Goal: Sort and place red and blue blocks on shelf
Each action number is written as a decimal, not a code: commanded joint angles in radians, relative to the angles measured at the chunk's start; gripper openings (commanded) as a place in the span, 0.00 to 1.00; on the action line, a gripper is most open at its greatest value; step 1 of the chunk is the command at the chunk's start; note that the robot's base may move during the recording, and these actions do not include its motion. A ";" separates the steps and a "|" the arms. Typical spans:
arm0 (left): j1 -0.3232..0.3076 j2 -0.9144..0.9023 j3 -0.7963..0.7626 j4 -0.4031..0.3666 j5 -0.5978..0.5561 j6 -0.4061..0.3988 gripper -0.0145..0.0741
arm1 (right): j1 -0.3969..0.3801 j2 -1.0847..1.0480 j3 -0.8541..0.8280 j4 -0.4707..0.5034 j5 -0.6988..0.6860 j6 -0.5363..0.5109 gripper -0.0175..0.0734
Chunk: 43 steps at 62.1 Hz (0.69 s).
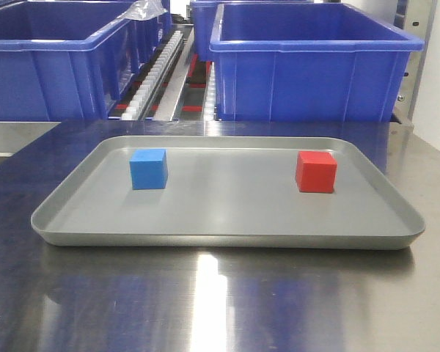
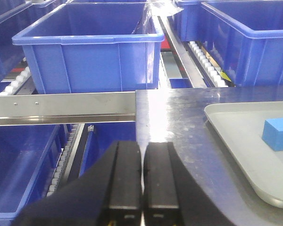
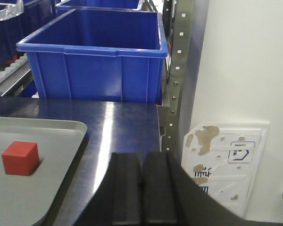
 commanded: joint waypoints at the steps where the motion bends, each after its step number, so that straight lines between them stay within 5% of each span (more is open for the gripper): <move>1: -0.003 -0.021 0.044 -0.006 -0.084 0.000 0.30 | -0.004 0.004 -0.109 -0.008 0.050 -0.007 0.25; 24: -0.003 -0.021 0.044 -0.006 -0.084 0.000 0.30 | -0.003 0.290 -0.269 0.206 0.231 -0.007 0.26; 43: -0.003 -0.021 0.044 -0.006 -0.084 0.000 0.30 | 0.012 0.608 -0.434 0.193 0.363 -0.007 0.26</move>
